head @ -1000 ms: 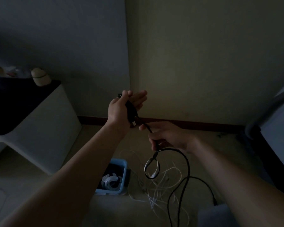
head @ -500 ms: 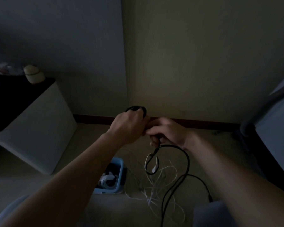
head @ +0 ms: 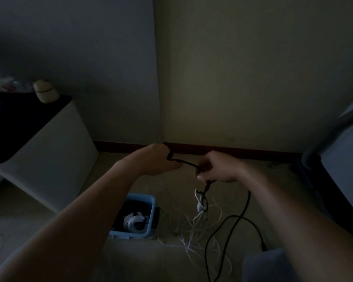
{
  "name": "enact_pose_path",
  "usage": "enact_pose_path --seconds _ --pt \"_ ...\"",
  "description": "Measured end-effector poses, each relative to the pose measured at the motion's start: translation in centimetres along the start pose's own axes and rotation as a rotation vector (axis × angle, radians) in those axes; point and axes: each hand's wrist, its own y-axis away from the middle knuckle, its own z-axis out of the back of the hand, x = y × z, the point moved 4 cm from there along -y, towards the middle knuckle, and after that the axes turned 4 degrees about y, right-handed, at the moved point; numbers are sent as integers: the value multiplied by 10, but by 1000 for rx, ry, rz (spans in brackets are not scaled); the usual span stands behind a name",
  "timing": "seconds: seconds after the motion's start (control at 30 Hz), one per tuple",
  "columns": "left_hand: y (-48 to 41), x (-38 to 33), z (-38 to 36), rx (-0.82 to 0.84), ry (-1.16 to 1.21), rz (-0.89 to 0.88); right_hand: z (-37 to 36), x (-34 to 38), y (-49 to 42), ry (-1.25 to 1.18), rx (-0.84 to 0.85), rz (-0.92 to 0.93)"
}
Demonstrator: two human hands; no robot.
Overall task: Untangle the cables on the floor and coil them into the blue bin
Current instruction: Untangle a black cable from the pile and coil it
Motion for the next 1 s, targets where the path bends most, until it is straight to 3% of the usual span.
enact_pose_path --seconds 0.27,0.37,0.47,0.57,0.83,0.93,1.0 --pt "5 -2 4 58 517 78 -2 -8 2 38 -13 -130" --pt "4 7 7 -66 752 176 6 -7 2 179 -118 -169" --pt "5 21 12 -187 1154 285 13 -13 3 220 -207 -218" --pt "6 29 17 -270 1424 347 14 -30 9 278 -130 -388" --pt "13 28 36 -738 1555 198 1 -59 28 260 54 -670" --pt "15 20 39 -765 1531 126 -2 -48 35 353 113 -757" --pt "15 7 38 -661 1496 41 -9 -54 27 442 125 -732"
